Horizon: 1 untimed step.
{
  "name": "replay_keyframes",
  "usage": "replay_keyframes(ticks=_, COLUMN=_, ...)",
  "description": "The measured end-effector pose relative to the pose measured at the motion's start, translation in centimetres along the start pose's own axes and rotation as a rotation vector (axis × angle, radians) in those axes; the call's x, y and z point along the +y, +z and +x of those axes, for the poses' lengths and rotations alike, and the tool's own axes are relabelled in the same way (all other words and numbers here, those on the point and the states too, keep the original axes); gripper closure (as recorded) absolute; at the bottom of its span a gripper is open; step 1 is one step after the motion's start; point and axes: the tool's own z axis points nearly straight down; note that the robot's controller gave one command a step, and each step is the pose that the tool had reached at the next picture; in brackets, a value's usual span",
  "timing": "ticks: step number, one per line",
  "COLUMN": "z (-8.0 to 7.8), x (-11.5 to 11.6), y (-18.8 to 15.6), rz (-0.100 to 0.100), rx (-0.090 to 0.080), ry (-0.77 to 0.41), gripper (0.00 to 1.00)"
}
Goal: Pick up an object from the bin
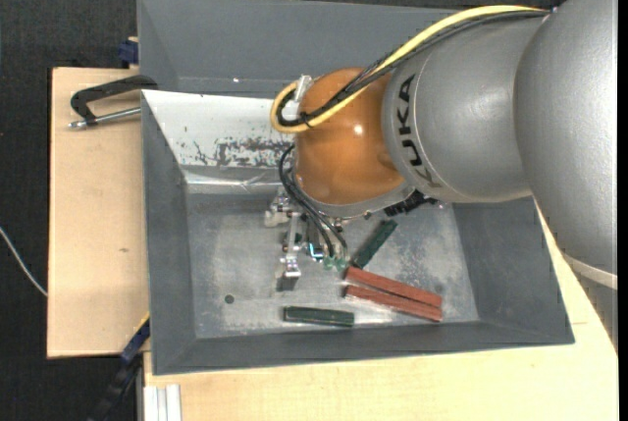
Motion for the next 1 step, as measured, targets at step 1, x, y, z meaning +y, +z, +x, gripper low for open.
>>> replay_keyframes(ticks=1, z=-0.16, x=-0.07, y=-0.41, rz=-0.001, rx=-0.007, ry=0.002, gripper=0.00)
